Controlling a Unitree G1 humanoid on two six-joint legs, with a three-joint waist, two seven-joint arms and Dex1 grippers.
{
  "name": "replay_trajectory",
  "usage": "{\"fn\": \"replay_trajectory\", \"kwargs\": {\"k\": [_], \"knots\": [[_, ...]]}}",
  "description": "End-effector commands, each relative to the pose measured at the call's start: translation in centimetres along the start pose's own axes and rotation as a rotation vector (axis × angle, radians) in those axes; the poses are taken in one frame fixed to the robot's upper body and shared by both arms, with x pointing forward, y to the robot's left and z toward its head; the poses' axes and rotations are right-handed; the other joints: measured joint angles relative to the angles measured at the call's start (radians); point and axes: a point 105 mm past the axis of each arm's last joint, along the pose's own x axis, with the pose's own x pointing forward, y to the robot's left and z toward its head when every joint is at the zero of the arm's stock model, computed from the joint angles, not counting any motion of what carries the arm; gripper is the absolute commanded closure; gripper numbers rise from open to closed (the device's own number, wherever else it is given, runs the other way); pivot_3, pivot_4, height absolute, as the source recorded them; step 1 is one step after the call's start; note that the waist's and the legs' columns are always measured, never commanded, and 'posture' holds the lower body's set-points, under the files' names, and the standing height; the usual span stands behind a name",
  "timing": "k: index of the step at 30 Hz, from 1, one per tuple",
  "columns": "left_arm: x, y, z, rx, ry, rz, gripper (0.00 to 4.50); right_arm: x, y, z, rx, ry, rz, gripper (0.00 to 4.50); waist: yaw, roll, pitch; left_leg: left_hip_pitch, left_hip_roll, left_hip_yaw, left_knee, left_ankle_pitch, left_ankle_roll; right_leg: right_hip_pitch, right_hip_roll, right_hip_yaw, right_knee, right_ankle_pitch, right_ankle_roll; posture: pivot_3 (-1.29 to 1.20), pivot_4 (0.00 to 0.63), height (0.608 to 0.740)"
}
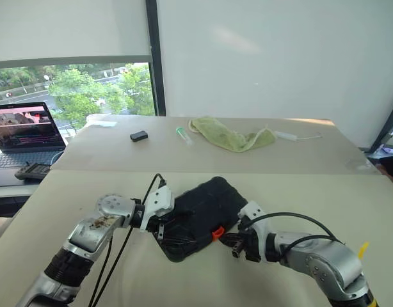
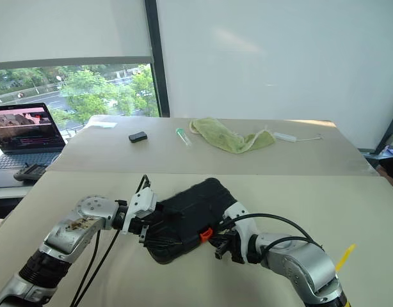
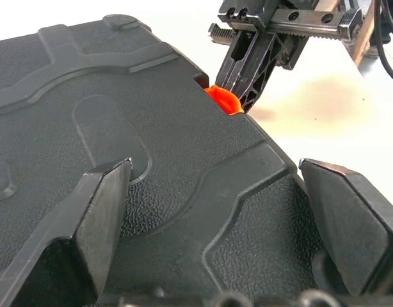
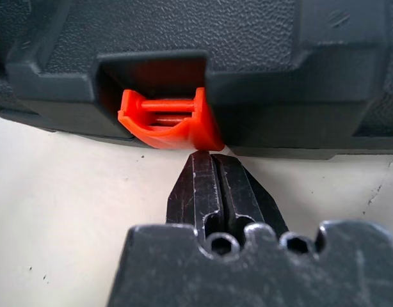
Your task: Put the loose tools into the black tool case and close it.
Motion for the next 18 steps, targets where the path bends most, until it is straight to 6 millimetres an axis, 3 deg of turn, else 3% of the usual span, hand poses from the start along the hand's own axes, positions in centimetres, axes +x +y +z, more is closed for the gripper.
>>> {"fn": "replay_trajectory", "kwargs": {"k": [1, 5, 6, 9, 12, 18], "knots": [[0.8, -0.9, -2.2, -0.073, 0.053, -0.018, 0.00, -1.2, 0.8, 1.9, -0.069, -0.100, 0.026, 4.45, 0.001, 0.000, 0.000, 0.000, 0.000, 0.000, 0.000, 0.000, 0.000, 0.000, 0.000, 0.000, 0.000, 0.000, 0.000, 0.00, 0.150, 0.740], [-0.2, -0.3, -0.9, -0.078, -0.030, 0.050, 0.00, -3.9, 2.0, 0.9, -0.182, -0.090, 0.048, 4.45, 0.005, 0.003, -0.001, 0.000, 0.000, 0.000, 0.000, -0.001, 0.001, 0.000, -0.001, 0.000, -0.001, -0.001, 0.001, 0.00, 0.150, 0.740], [-0.9, 0.1, 0.2, -0.093, -0.114, 0.104, 0.00, -5.1, 1.9, 1.4, -0.195, -0.141, 0.020, 4.45, 0.006, 0.003, -0.001, -0.002, 0.000, 0.000, -0.001, -0.001, 0.002, -0.001, -0.002, -0.001, -0.001, -0.001, 0.002, 0.00, 0.150, 0.740], [-2.8, 0.0, 1.9, -0.145, -0.215, 0.150, 0.00, -7.9, 1.6, 2.3, -0.223, -0.257, -0.050, 3.77, 0.005, 0.002, -0.001, -0.004, 0.000, 0.000, -0.001, -0.002, 0.002, -0.002, -0.002, 0.000, -0.002, -0.002, 0.003, 0.00, 0.150, 0.740], [-5.0, -0.3, 2.8, -0.199, -0.283, 0.262, 0.00, -10.7, 0.8, 1.7, -0.239, -0.291, -0.139, 2.61, 0.008, 0.001, 0.000, -0.006, 0.000, 0.000, 0.000, -0.002, 0.002, -0.003, -0.002, -0.001, -0.001, -0.001, 0.003, 0.00, 0.150, 0.740], [-8.3, -3.1, 0.4, -0.302, -0.230, 0.418, 0.00, -14.8, -0.1, -0.5, -0.281, -0.246, -0.208, 0.74, 0.013, 0.001, 0.000, -0.002, 0.000, 0.000, 0.000, -0.003, 0.003, 0.000, -0.004, 0.000, -0.002, -0.002, 0.004, 0.00, 0.150, 0.740]]}}
